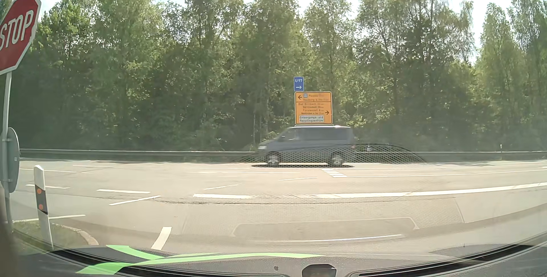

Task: Follow the waypoints while adhering to traffic rules and regulations

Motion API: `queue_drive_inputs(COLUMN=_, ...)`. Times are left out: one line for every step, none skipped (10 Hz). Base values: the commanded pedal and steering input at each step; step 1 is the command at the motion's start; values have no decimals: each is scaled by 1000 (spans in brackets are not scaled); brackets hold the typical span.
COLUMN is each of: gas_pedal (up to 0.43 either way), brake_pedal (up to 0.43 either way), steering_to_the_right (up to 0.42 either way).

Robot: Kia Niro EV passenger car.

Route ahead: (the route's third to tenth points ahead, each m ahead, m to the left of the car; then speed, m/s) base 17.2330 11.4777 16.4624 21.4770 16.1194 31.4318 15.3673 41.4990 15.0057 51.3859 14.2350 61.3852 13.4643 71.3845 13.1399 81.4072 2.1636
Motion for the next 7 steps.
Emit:
queue_drive_inputs(gas_pedal=0, brake_pedal=128, steering_to_the_right=-41)
queue_drive_inputs(gas_pedal=0, brake_pedal=128, steering_to_the_right=-44)
queue_drive_inputs(gas_pedal=0, brake_pedal=122, steering_to_the_right=-46)
queue_drive_inputs(gas_pedal=0, brake_pedal=122, steering_to_the_right=-48)
queue_drive_inputs(gas_pedal=0, brake_pedal=122, steering_to_the_right=-51)
queue_drive_inputs(gas_pedal=0, brake_pedal=116, steering_to_the_right=-54)
queue_drive_inputs(gas_pedal=0, brake_pedal=116, steering_to_the_right=-56)
